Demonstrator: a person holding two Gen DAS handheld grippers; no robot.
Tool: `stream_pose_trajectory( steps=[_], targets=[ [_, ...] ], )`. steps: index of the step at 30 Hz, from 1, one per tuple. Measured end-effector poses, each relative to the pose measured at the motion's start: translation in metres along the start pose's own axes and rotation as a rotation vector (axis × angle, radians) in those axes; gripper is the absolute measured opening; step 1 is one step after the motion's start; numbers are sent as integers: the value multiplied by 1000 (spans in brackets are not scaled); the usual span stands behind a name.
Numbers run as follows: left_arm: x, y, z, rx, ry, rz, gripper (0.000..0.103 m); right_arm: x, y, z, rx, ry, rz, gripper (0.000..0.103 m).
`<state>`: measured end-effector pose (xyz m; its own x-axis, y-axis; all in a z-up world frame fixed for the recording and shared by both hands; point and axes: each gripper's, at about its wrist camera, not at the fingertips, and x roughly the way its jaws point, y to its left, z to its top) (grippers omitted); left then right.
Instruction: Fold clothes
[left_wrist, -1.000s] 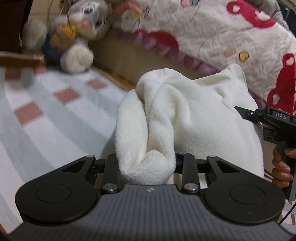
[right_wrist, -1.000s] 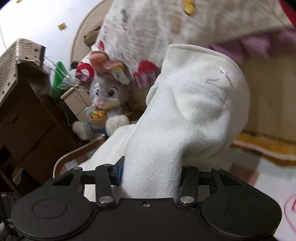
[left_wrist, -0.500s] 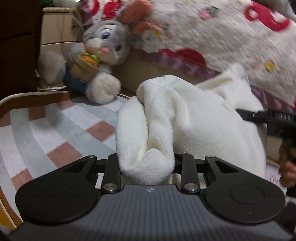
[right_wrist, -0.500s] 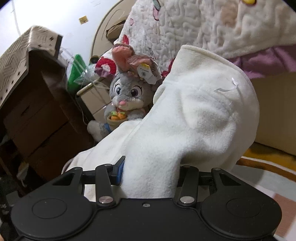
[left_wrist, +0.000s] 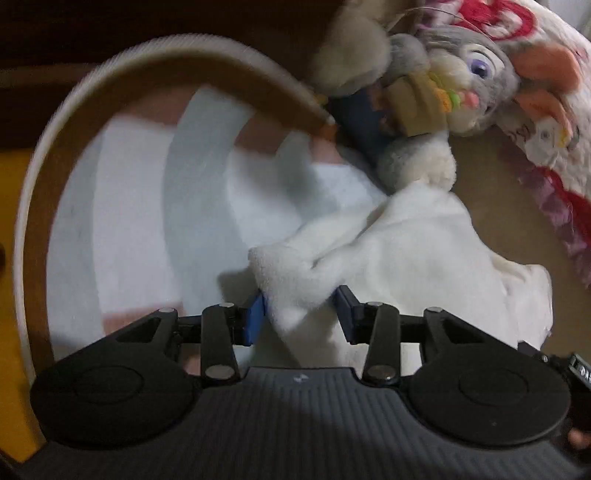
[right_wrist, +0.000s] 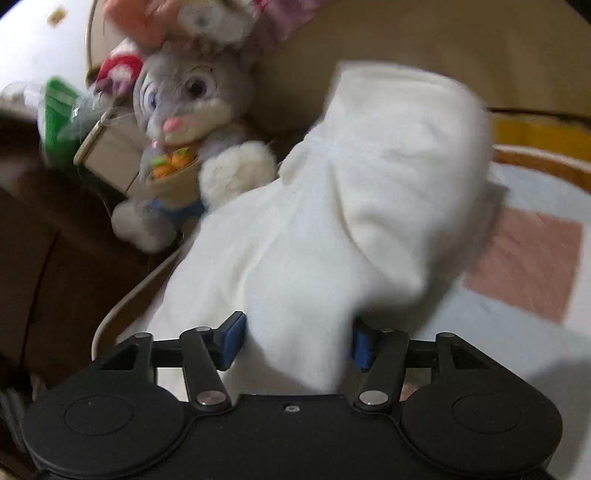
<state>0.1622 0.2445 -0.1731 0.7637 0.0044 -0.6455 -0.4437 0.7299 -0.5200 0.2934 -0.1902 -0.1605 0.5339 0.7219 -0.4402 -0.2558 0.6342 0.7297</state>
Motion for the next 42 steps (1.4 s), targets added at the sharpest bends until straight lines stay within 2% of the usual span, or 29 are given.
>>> stream_pose_trajectory(
  steps=[3, 5, 8, 10, 11, 12, 15, 18, 19, 20, 23, 24, 26, 27, 29, 31, 32, 35, 37, 38, 40, 41, 42],
  targets=[
    [-1, 5, 2, -118, -14, -57, 50, 20, -7, -1, 59, 38, -12, 78],
    [3, 8, 2, -183, -13, -99, 62, 26, -14, 4, 92, 50, -8, 83],
    [16, 9, -6, -198, 4, -109, 65, 36, -25, 13, 140, 68, -2, 86],
    [25, 8, -13, -192, 25, -117, 59, 42, -32, 18, 172, 80, 3, 85],
    [29, 7, -17, -183, 30, -128, 39, 45, -36, 21, 188, 86, 5, 84],
    [31, 1, -18, -149, 16, -114, 33, 48, -40, 24, 205, 92, 7, 84],
    [31, -18, -19, -42, -33, -44, 26, 58, -51, 32, 253, 109, 13, 88],
    [29, -24, -20, -16, -46, -13, 26, 72, -40, 45, 228, 45, -10, 88],
    [29, -23, -20, -21, -48, -10, 26, 75, -33, 51, 193, 16, 0, 73],
    [28, -22, -19, -25, -49, -7, 25, 74, -25, 57, 137, -29, 16, 46],
    [25, -18, -17, -14, -57, 9, 24, 64, -5, 72, -29, -86, 57, 34],
    [23, -17, -16, -17, -60, 13, 24, 60, 2, 72, -107, -92, 55, 33],
    [19, -18, -14, -25, -60, 20, 26, 65, 5, 69, -224, -65, -26, 33],
    [17, -19, -13, -28, -57, 23, 26, 71, 1, 68, -244, -39, -77, 35],
    [10, -26, -9, -4, -64, 54, 29, 77, -19, 69, -172, -1, -112, 48],
    [0, -39, -5, 58, -91, 121, 32, 71, -29, 72, -66, -6, -92, 52],
    [-5, -45, -3, 90, -104, 154, 32, 65, -30, 74, -18, -27, -90, 58],
    [-26, -67, 2, 157, -158, 161, 31, 56, -30, 78, 53, -36, -86, 58],
    [-39, -82, 5, 201, -194, 163, 31, 45, -28, 81, 69, -72, -121, 58],
    [-45, -91, 6, 216, -199, 157, 32, 37, -25, 78, 49, -106, -170, 58],
    [-56, -109, 7, 222, -197, 134, 36, 18, -12, 71, -100, -218, -316, 60],
    [-62, -118, 7, 214, -202, 100, 38, 12, -1, 65, -214, -275, -391, 60],
    [-67, -127, 6, 220, -219, 74, 38, 10, 12, 56, -348, -302, -426, 60]
  ],
)
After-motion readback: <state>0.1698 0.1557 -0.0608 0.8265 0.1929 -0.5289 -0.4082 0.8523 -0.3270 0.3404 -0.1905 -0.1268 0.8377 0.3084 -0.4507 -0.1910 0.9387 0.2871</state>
